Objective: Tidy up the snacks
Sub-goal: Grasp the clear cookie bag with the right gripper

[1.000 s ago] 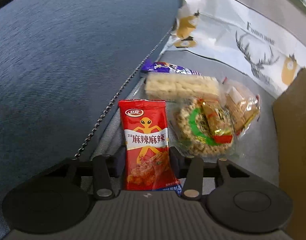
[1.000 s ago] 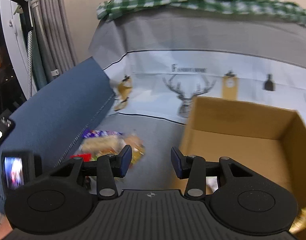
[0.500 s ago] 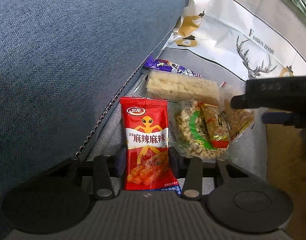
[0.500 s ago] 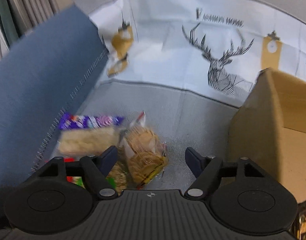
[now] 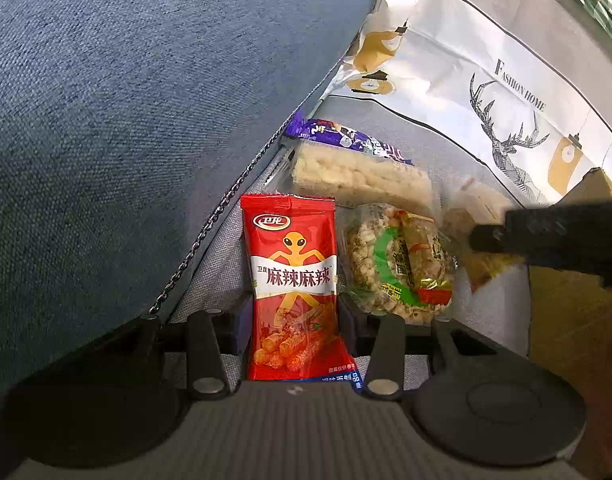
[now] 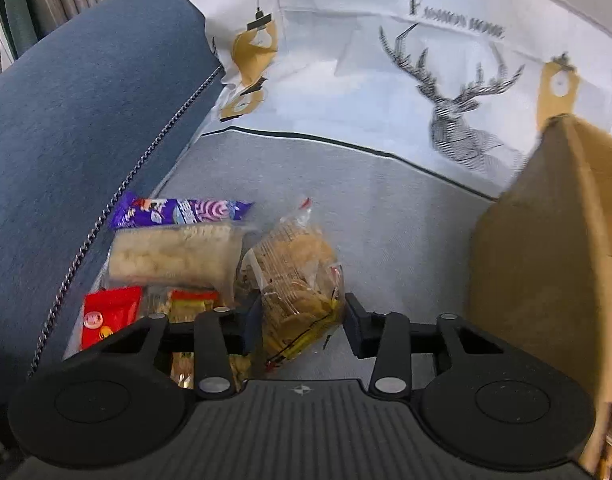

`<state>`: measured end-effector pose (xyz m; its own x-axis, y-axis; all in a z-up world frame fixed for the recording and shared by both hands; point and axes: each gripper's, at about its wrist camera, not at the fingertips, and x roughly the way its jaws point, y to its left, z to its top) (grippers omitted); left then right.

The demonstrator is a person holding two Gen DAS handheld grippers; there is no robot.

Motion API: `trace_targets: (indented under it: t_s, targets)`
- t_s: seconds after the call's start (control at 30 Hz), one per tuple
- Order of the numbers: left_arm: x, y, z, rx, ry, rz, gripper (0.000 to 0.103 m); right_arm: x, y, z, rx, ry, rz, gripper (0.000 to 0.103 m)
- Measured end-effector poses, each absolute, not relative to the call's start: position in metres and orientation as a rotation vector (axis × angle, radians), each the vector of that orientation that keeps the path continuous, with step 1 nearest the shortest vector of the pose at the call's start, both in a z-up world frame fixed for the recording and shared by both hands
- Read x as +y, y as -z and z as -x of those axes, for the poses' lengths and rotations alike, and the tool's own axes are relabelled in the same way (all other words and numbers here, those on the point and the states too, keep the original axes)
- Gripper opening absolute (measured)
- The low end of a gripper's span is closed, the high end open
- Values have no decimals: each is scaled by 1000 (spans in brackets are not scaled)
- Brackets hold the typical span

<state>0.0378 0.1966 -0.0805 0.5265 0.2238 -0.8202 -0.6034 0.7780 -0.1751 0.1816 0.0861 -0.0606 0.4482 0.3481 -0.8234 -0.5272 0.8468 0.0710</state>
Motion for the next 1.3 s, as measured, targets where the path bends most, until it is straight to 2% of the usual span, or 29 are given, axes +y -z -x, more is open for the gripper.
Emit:
trace_targets:
  t_s: [0.27,0.57,0.77,0.9,0.93,1.0,1.1,1.17,1.3]
  targets:
    - [200,79,-37,897,-484,473,48,72,27,-86,815,-568,419,29]
    - [195,63,-22,995,-275,441,47,41,52,17,600,-634,732,21]
    - [183,54,-5,1069,-151,316,47,36,87,82,341,-684,1001,21]
    - [182,62,-5,1098,-116,328,48,41,97,101,311,-811,1007,23]
    - [181,65,-7,1106,-135,320,48,40,98,103,313,-826,992,24]
    - [179,68,-11,1119,-174,296,48,36,95,103,339,-833,925,43]
    - [176,71,-15,1137,-184,279,49,26,83,93,375,-830,780,56]
    - [177,72,-16,1142,-187,277,49,19,76,83,374,-804,714,70]
    - [178,71,-15,1138,-209,273,49,18,74,62,443,-785,596,77]
